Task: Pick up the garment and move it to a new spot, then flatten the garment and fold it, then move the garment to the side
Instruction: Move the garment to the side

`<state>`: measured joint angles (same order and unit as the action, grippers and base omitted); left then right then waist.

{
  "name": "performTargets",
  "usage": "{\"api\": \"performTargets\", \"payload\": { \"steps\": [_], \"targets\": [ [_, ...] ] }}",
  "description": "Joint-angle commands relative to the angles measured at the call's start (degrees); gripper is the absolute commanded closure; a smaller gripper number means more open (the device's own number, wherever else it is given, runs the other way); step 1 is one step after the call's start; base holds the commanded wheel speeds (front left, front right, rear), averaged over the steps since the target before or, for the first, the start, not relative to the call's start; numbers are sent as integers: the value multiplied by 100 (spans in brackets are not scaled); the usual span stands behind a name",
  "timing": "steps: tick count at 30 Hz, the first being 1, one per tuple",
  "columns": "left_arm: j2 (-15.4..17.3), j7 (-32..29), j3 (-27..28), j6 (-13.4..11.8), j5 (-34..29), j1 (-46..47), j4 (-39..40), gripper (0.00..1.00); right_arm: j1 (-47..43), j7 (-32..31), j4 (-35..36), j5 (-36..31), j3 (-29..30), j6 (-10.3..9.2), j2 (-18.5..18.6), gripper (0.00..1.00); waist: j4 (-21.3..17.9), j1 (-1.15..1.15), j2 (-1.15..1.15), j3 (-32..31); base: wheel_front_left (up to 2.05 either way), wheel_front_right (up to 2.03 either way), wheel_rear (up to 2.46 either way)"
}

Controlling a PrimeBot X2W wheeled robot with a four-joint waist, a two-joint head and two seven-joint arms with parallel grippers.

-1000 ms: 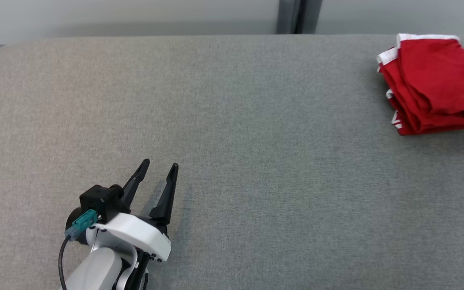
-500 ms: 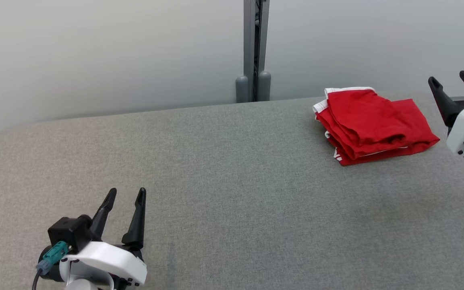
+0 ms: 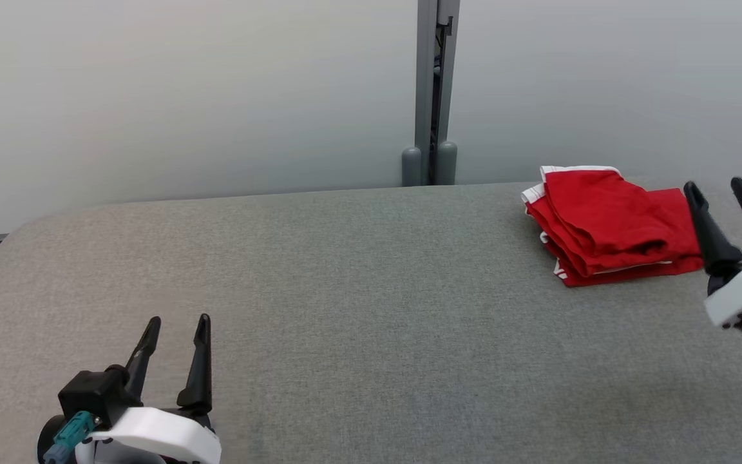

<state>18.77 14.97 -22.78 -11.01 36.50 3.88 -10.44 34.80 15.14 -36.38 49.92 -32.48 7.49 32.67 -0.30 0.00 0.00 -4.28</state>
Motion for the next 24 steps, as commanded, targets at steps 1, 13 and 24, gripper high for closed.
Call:
{"api": "performTargets", "payload": {
  "steps": [1, 13, 24],
  "targets": [
    [-27, 14, 129, -13, -108, -77, 53, 0, -452, 3, 307, -340, 428, 3, -154, 0, 85, 0, 0, -51, 0, 0, 0],
    [-633, 14, 1067, 398, -1216, -526, 171, 0, -3040, 3, 2136, -2196, 2586, 3, -1680, 0, 283, 0, 0, -97, 0, 0, 0],
    [-1139, 14, 1709, 1082, -1798, -650, -514, 0, -3647, 4, 2405, -2919, 2797, 3, -2179, 0, 291, 0, 0, -90, 0, 0, 0]
  ]
}}
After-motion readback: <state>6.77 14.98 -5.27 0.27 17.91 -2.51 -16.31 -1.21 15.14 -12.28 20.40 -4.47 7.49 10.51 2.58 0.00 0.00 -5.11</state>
